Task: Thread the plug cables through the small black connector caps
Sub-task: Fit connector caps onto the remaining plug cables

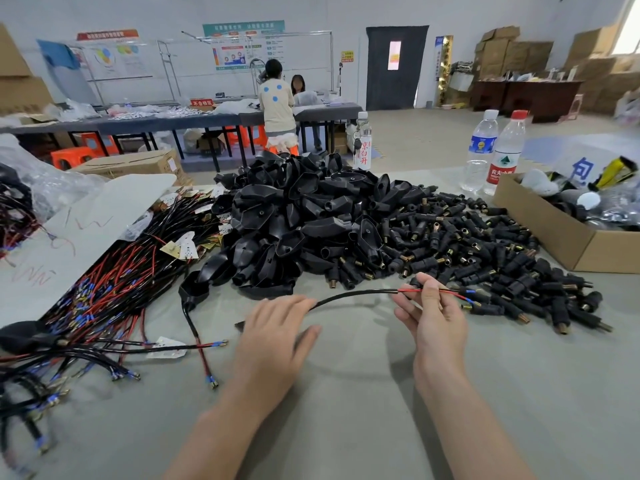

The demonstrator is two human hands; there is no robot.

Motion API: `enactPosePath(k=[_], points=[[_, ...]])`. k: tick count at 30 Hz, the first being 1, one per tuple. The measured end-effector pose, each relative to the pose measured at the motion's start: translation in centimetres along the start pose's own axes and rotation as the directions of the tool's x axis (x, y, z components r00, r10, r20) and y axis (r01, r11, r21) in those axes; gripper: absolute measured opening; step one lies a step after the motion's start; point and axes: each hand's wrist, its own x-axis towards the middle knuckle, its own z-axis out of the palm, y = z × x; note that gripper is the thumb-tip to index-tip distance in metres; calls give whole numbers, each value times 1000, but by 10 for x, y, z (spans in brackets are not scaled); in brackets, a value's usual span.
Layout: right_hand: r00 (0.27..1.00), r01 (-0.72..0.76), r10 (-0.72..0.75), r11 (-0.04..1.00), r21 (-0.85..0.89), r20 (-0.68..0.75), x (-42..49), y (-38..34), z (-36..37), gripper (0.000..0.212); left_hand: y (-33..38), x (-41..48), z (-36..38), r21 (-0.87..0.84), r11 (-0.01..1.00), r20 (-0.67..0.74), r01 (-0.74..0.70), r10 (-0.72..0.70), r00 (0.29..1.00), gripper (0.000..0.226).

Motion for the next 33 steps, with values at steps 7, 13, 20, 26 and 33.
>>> enactPosePath(k=[7, 13, 20, 26, 33], points=[[1000, 6, -5, 1000, -22, 13, 0, -1, -2, 22, 16, 14, 5, 78, 996, -102, -33, 41, 994, 22], [998, -62, 63, 998, -13, 32, 3, -1, -5, 22, 7, 9, -4, 34, 999, -83, 0, 3, 997, 13], [984, -137, 137, 991, -12, 117, -1, -2, -3, 21, -11, 5, -8, 37, 997, -80, 71, -68, 994, 9], [930, -203, 220, 975, -88, 293, -12, -1, 4, 22, 3, -3, -1, 159, 987, -175, 34, -6, 985, 40], [918, -142, 213, 964, -224, 335, -17, -1, 6, 22, 65, 25, 28, -57, 997, -65, 44, -47, 997, 33]])
